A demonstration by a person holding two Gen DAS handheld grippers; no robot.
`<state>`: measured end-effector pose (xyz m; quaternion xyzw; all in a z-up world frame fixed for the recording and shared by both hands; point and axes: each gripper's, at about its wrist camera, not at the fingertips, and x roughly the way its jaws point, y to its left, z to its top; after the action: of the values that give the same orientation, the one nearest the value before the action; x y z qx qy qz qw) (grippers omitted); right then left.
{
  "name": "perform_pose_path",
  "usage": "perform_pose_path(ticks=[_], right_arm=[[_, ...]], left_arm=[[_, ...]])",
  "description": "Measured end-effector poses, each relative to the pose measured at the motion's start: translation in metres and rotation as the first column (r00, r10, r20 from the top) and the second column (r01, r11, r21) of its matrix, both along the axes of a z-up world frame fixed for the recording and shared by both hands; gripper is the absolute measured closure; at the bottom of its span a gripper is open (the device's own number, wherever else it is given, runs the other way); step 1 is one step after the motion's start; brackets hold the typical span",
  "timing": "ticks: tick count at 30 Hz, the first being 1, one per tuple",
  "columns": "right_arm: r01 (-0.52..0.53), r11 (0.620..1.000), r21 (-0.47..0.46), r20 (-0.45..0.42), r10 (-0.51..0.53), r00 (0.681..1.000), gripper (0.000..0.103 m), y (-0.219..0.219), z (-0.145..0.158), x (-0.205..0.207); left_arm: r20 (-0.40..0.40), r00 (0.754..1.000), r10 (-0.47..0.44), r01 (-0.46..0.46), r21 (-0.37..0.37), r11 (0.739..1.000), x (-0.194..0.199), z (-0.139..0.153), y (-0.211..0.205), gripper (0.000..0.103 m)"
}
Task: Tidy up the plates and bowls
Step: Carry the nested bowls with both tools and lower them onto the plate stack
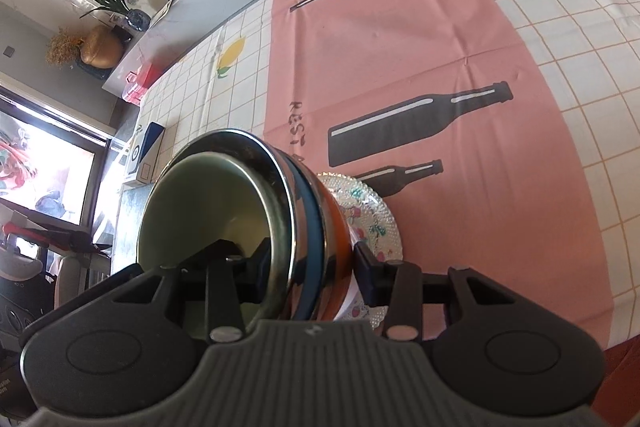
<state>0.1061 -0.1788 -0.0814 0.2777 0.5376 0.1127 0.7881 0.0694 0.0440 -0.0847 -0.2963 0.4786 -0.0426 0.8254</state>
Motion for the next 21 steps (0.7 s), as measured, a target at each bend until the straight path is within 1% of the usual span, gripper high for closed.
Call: perform_pose_path(ticks=[8, 15, 21], right_arm=[[-0.003, 1.000, -0.014, -0.036, 0.002, 0.999, 0.062, 0.003, -0.011, -0.001], [-0.008, 1.000, -0.015, -0.054, 0.008, 0.999, 0.062, 0.006, -0.018, 0.003], [-0.016, 1.000, -0.019, -0.046, 0.015, 0.999, 0.062, 0.007, -0.019, 0.006]], left_arm=[[-0.034, 0.999, 0.001, -0.001, -0.003, 1.000, 0.000, -0.012, 0.002, 0.046], [-0.049, 0.999, 0.009, -0.009, 0.003, 1.000, 0.001, -0.017, 0.003, 0.046], [-0.051, 0.999, 0.009, -0.009, 0.001, 1.000, 0.003, -0.018, 0.003, 0.047]])
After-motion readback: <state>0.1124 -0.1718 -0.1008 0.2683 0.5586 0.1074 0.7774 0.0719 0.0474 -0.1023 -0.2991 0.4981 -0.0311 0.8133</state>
